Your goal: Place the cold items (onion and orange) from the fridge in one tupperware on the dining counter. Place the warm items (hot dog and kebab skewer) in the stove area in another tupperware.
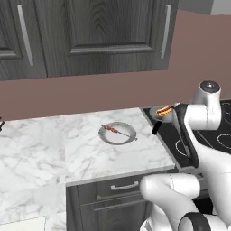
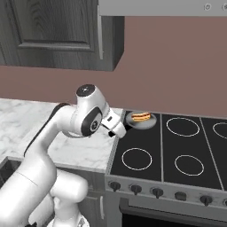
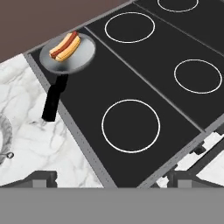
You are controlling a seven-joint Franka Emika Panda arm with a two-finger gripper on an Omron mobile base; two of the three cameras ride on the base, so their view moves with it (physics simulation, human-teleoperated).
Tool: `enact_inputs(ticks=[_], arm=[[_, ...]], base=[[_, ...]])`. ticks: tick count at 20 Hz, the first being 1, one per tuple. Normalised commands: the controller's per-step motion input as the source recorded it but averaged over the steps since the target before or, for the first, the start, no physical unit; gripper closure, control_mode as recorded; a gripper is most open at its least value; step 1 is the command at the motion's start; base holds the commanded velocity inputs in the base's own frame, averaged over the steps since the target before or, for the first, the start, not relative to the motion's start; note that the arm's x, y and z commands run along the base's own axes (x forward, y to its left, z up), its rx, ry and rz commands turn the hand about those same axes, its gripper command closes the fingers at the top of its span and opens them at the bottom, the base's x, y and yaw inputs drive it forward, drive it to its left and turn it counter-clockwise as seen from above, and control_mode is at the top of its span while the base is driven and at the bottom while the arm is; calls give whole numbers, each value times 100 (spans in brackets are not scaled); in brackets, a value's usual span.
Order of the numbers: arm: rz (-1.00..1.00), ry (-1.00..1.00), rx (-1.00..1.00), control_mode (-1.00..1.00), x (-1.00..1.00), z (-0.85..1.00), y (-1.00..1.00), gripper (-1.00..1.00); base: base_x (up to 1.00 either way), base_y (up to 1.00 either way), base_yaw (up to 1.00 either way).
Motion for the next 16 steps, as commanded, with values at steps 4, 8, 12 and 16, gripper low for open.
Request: enact_inputs(ticks=[4,8,12,16], arm=[[0,-2,15,-100,71,3,-1,-100],[0,0,8,-100,76,1,-1,-100],[0,0,7,-100,68,-6,-17,-100],[-1,0,12,-100,67,-23,-23,-100]], base=[[0,0,0],[0,0,0],[0,0,0],[0,0,0]])
